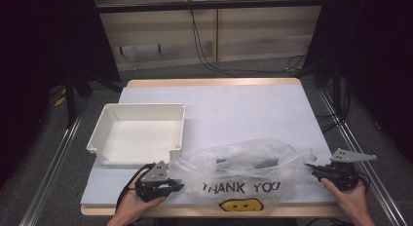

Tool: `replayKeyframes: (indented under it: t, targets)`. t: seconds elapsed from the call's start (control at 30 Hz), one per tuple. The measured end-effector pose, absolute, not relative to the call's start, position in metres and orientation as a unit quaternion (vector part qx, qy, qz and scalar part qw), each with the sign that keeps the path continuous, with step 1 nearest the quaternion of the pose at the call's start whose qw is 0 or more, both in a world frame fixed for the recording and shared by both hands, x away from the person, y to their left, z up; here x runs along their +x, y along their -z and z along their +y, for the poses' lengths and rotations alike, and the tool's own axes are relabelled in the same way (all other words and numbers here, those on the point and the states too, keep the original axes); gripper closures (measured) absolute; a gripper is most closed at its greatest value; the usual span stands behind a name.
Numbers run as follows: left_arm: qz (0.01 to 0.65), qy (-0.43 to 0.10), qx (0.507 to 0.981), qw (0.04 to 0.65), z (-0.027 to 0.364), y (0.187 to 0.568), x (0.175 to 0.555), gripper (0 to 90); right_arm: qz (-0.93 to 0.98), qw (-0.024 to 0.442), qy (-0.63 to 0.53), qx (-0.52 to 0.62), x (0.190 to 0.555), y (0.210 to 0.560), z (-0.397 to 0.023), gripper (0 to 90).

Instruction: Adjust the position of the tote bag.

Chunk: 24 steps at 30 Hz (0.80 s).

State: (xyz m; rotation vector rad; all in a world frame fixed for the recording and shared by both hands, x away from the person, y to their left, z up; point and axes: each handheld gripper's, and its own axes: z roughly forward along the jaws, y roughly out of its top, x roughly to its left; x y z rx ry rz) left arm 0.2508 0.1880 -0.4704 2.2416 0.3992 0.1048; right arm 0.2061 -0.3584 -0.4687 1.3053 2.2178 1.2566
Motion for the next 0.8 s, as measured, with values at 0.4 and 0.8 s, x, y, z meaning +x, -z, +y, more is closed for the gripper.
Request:
replayKeyframes:
  t: [0.4,0.8]
  targets:
    - [0.19,-0.061,0.848,0.491,0.214,0.446,0.243,62.6,0.73,0.169,-0.482,0.454,0.176,0.443,-0.378,73.9]
    - [0.214,-0.065,0.818,0.53,0.225,0.432,0.24,58.7,0.717,0.174,-0.526,0.422,0.167,0.421,-0.375,64.4]
